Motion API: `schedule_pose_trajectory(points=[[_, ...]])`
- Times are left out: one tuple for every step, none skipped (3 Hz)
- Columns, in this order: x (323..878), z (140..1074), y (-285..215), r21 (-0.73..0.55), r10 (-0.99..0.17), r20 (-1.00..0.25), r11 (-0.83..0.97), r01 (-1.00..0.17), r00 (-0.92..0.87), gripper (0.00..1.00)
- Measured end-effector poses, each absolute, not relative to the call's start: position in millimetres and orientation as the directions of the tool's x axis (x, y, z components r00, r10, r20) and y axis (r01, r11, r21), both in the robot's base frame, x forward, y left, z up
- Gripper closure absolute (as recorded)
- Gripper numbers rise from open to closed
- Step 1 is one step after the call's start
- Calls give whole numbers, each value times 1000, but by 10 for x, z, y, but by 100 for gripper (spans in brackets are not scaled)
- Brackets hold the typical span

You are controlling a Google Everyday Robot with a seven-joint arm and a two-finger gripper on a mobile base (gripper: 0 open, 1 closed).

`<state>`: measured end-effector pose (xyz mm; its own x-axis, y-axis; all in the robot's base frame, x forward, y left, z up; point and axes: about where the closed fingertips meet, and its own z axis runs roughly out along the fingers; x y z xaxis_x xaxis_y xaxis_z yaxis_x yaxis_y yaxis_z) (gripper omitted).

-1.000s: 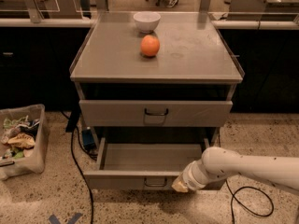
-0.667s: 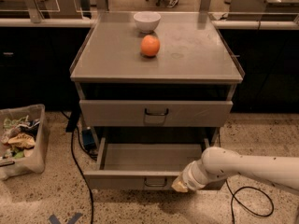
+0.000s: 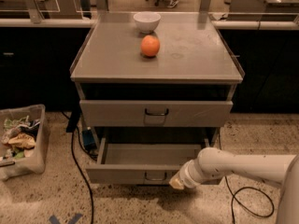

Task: Close middle drawer

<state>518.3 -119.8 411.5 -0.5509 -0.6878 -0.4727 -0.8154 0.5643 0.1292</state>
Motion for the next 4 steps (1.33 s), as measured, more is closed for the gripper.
schedule_pose_trajectory(points=[[5466, 3891, -1258, 119, -632, -477, 643, -757, -611, 100], [5467, 3891, -1258, 119, -632, -477, 643, -757, -611, 100], [5699, 4029, -1354, 56, -613, -505, 679, -732, -608, 100], [5910, 4174, -1475, 9, -586, -529, 720, -694, -614, 100]])
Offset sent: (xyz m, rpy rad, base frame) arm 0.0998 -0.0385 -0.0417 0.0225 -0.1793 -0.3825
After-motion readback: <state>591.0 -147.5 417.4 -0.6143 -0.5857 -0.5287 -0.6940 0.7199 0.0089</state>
